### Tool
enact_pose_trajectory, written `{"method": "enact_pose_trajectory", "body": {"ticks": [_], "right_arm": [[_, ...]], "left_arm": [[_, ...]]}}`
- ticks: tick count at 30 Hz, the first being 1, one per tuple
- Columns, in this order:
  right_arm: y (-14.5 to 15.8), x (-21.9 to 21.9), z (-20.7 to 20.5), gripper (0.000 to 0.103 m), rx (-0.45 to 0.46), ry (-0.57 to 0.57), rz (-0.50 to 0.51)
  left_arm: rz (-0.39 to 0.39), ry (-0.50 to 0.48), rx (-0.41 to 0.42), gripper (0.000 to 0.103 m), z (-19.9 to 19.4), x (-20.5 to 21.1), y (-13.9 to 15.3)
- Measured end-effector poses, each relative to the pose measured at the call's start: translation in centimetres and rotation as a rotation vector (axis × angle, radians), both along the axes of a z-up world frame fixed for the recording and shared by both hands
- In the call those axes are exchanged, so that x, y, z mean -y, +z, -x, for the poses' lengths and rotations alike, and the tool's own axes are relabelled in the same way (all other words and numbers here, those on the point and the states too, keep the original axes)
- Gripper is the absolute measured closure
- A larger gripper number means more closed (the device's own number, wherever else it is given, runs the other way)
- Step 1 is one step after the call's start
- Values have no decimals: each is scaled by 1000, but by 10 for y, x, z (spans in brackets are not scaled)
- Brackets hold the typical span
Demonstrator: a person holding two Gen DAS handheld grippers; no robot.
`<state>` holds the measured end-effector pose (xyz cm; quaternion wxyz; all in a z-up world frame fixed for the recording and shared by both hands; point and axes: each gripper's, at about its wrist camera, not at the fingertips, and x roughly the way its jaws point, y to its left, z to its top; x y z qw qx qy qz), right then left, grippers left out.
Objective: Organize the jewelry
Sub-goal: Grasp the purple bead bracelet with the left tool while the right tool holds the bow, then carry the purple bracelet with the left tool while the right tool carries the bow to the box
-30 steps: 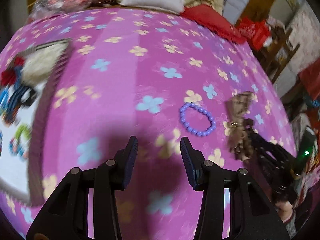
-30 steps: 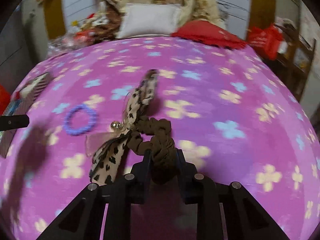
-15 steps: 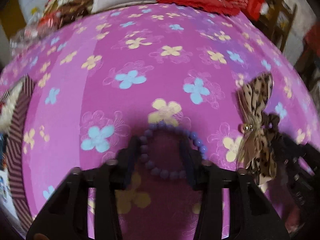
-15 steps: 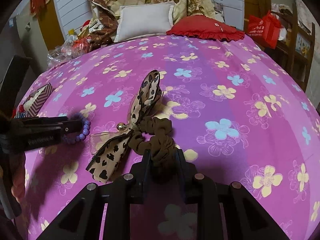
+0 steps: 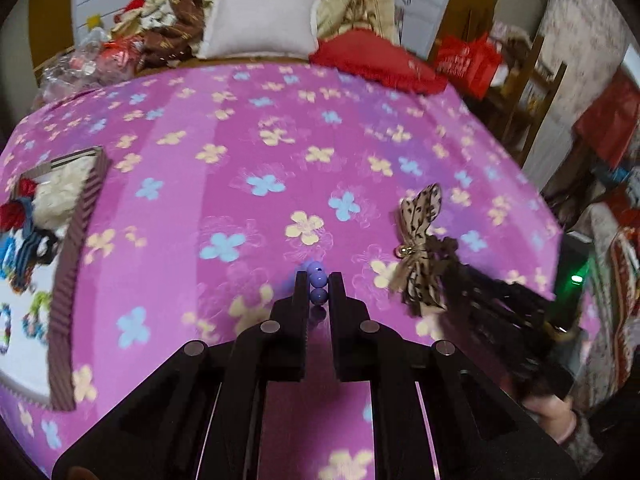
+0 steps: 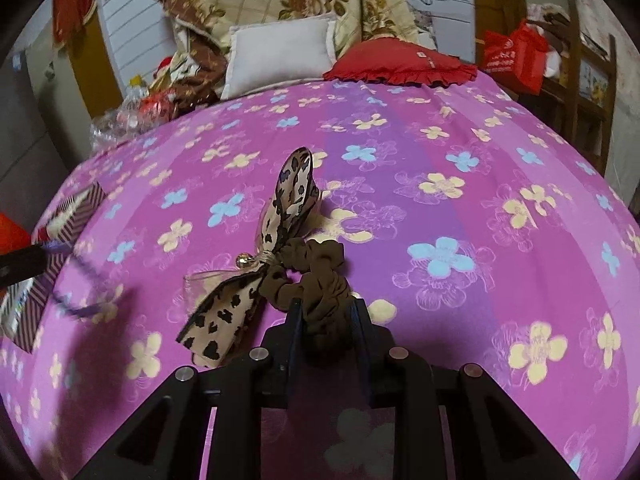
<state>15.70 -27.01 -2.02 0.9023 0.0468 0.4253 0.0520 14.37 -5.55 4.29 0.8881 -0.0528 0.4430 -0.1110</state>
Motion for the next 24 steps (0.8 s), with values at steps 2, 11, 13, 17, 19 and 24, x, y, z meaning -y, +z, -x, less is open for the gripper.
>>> {"method": "enact_pose_trajectory", "body": {"ticks": [2, 11, 13, 17, 19, 24], "right_arm": [[4, 1, 6, 81, 7, -16, -20], [34, -10, 86, 82, 64, -39, -30], [39, -11, 108, 82, 75, -45, -19], [43, -10, 142, 82, 56, -68, -34], [46, -11, 152, 82, 57, -72, -21], [60, -16, 166, 82, 76, -81, 7]], "left_arm": [[10, 21, 22, 95, 16, -8, 9], [35, 66, 80, 95, 89, -36, 27], [44, 65, 88, 95, 100, -39, 27], [61, 53, 84, 95, 113, -42, 27], [77, 45, 90, 95, 121, -44, 29], [83, 33, 121, 95, 140, -47, 37]]}}
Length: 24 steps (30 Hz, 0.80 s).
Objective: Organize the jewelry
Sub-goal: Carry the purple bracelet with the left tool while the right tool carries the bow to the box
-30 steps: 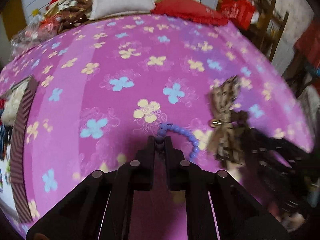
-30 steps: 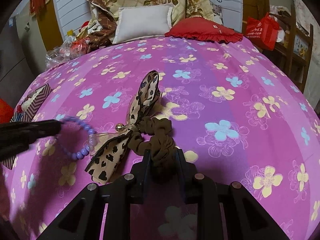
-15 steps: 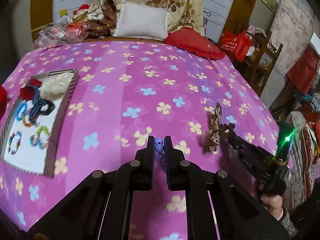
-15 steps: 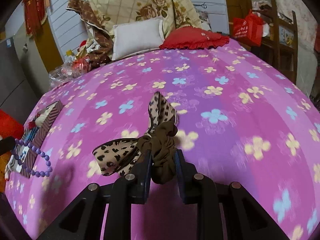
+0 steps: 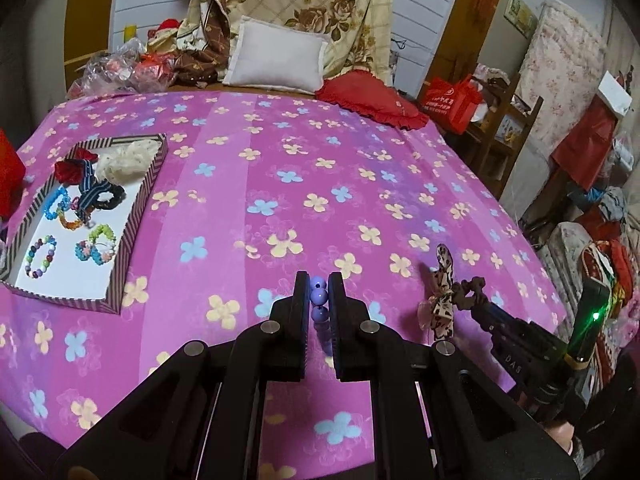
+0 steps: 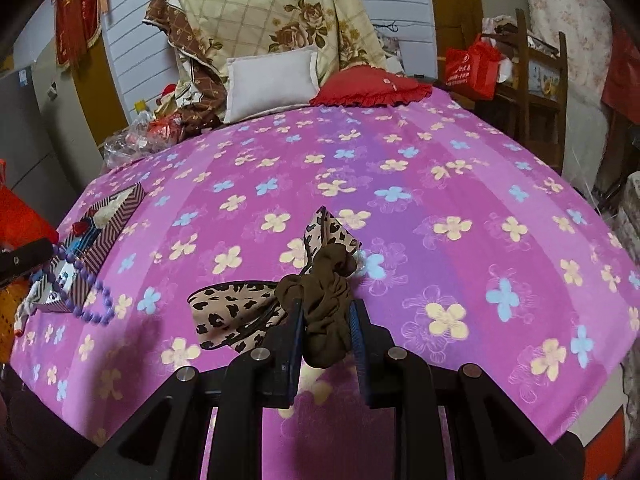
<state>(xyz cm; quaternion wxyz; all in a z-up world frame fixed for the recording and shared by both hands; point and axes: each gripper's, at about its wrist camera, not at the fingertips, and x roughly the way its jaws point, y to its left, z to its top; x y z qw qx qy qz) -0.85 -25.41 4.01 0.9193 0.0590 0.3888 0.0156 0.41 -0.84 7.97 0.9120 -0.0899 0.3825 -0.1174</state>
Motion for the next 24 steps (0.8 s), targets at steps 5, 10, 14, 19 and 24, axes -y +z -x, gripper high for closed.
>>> {"method": "enact_pose_trajectory", "body": {"ticks": [5, 10, 14, 19, 24], "right_arm": [[7, -6, 6, 82, 11, 9, 16], [11, -9, 13, 82, 25, 8, 39], [11, -1, 16, 82, 22, -8, 32], [9, 7, 17, 82, 15, -21, 13], [10, 8, 18, 82, 8, -19, 8]], "left_arm": [[11, 8, 13, 95, 9, -8, 5], [13, 17, 7, 95, 10, -10, 5], [11, 12, 1, 95, 9, -9, 2], [-4, -3, -2, 95, 10, -1, 0], [0, -9, 6, 95, 13, 1, 2]]}}
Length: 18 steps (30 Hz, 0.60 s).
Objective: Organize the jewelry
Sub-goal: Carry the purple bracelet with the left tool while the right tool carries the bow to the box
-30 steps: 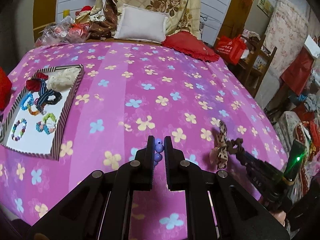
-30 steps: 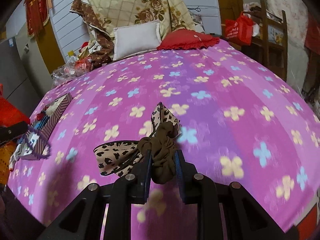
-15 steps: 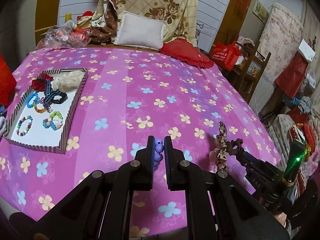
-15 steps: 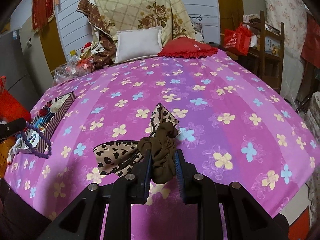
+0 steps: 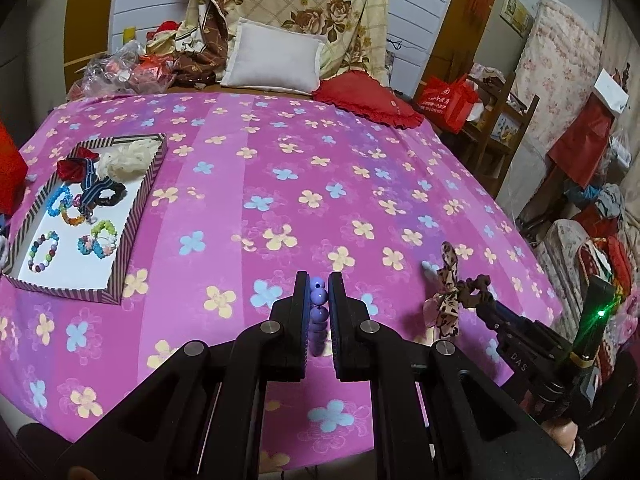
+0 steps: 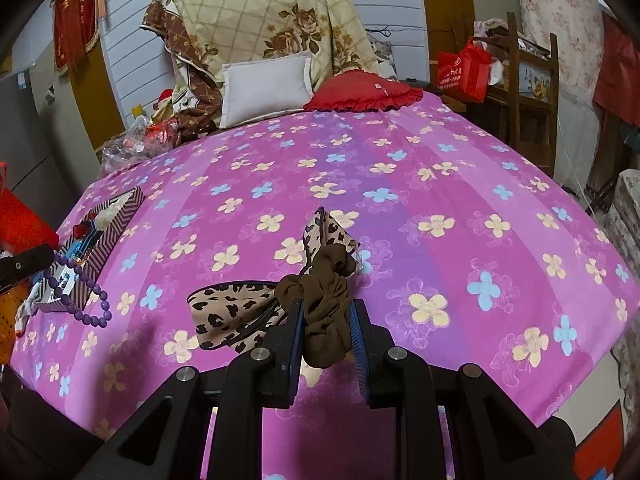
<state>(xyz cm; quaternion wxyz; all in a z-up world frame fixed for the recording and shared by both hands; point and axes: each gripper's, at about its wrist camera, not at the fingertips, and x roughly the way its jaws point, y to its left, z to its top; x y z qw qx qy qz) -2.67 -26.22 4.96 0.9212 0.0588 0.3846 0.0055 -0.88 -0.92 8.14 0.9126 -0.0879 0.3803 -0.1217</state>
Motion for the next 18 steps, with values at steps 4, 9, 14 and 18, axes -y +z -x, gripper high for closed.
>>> {"method": "enact_pose_trajectory", "body": {"ticks": [4, 9, 14, 18], "right_arm": [[0, -7, 1, 82, 0, 15, 3], [6, -22, -6, 82, -12, 58, -3], [17, -52, -15, 82, -2, 134, 5], [20, -84, -28, 82, -20, 204, 9]], "left_arm": [[4, 15, 10, 95, -1, -10, 1], [45, 98, 16, 95, -3, -48, 4], [50, 221, 43, 95, -2, -106, 12], [59, 322, 70, 95, -5, -157, 19]]}}
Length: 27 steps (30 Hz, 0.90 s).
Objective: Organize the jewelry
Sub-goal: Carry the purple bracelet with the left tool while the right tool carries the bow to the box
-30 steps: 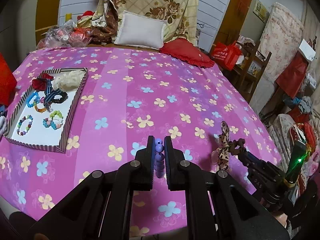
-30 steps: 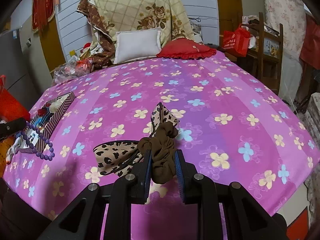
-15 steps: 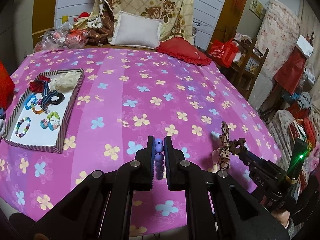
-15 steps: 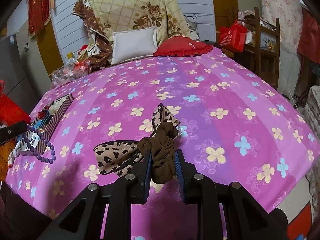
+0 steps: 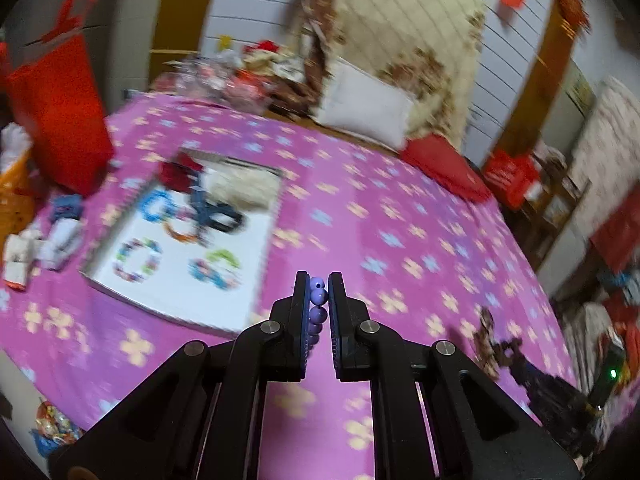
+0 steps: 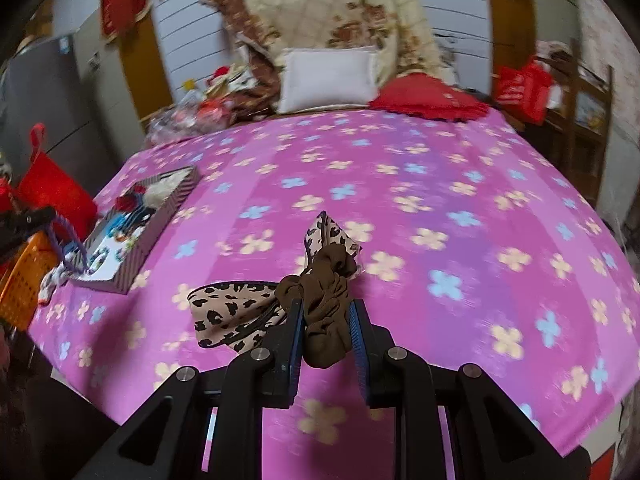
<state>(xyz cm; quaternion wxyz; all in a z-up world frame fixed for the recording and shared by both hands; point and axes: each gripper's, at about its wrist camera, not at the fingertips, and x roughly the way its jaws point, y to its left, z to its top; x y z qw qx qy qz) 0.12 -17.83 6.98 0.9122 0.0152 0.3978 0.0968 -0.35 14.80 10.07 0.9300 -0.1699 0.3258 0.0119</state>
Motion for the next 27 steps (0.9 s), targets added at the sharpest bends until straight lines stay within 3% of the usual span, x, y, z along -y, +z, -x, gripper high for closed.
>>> {"method": "enact_pose_trajectory", "body": {"ticks": [7, 12, 18, 27], "right_arm": [[14, -58, -21, 82, -4, 116, -2], [23, -108, -35, 82, 11, 203, 41], [25, -173, -62, 82, -11, 307, 39], [5, -278, -112, 82, -47, 439, 85]], "left_arm": [[31, 109, 7, 95, -17, -70, -7], [95, 151, -36, 95, -39, -109, -34], [172, 140, -129, 95, -56, -127, -77], [158, 162, -279, 95, -70, -135, -118]]}}
